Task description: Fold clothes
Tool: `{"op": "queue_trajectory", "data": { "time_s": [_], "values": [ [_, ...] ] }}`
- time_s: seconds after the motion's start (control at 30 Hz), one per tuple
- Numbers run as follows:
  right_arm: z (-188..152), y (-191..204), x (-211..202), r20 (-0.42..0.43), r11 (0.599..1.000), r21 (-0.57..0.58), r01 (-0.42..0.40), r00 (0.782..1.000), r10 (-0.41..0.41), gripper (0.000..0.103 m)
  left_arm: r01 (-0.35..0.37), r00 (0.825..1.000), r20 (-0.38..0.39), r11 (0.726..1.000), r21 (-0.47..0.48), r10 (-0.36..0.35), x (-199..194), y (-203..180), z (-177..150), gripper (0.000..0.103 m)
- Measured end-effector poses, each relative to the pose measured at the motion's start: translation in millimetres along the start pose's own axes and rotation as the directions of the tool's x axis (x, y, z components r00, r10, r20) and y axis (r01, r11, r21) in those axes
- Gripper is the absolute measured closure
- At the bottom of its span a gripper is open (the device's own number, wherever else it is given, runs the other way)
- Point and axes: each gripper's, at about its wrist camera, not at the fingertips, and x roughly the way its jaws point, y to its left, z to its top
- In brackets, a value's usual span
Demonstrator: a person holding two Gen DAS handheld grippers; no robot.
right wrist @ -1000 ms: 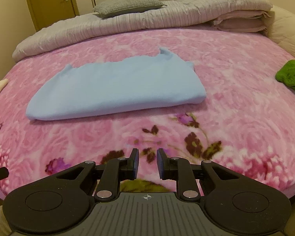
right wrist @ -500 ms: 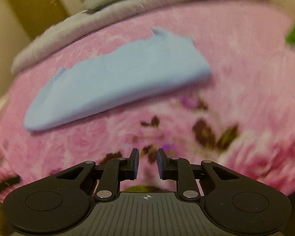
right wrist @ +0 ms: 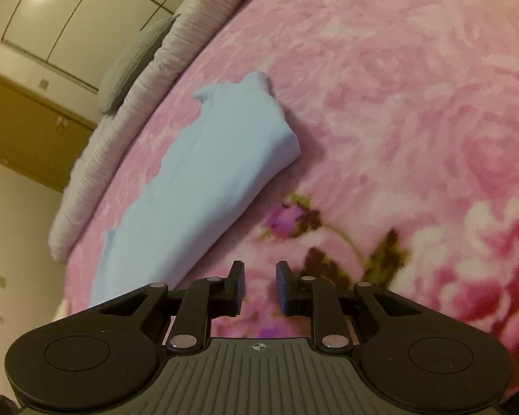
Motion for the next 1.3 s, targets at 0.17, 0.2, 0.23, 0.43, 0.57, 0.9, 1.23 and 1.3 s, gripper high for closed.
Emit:
{"op": "queue_trajectory", "data": {
  "time_s": [0.17, 0.2, 0.23, 0.43, 0.57, 0.9, 1.23, 1.3],
  "values": [
    [6, 1, 2, 0.002, 0.996, 0.052, -0.077, 0.997, 0.077, 0.026, 0.000, 1.000, -0.005, 1.000, -0.021, 0.000, 6, 5, 6, 0.073],
    [7, 3, 2, 0.007, 0.996, 0.045, -0.071, 0.997, 0.070, 0.026, 0.001, 1.000, 0.000, 1.000, -0.021, -0.001, 6, 6, 9, 0.073],
    [9, 6, 2, 0.012, 0.997, 0.037, -0.065, 0.998, 0.065, 0.026, 0.003, 1.000, 0.008, 1.000, -0.018, -0.003, 6, 7, 12, 0.073],
    [24, 0, 4, 0.070, 0.993, 0.112, -0.043, 0.997, 0.036, 0.027, -0.017, 0.996, 0.091, 1.000, -0.013, 0.018, 9, 19, 37, 0.073],
    [28, 0, 3, 0.091, 0.995, 0.097, -0.033, 0.996, 0.024, 0.027, -0.016, 0.991, 0.130, 0.999, -0.031, 0.020, 22, 35, 50, 0.074],
    [28, 5, 15, 0.129, 0.992, 0.117, -0.051, 0.991, 0.036, 0.029, 0.052, 0.986, 0.163, 0.997, -0.052, -0.043, 22, 55, 54, 0.078],
    [42, -13, 37, 0.178, 0.961, 0.260, -0.094, 0.983, 0.048, 0.051, 0.064, 0.989, 0.134, 0.996, -0.054, -0.056, 31, 61, 50, 0.079],
    [45, -14, 41, 0.177, 0.960, 0.260, -0.102, 0.983, 0.057, 0.051, 0.070, 0.989, 0.131, 0.996, -0.047, -0.063, 32, 61, 49, 0.079]
  ]
}}
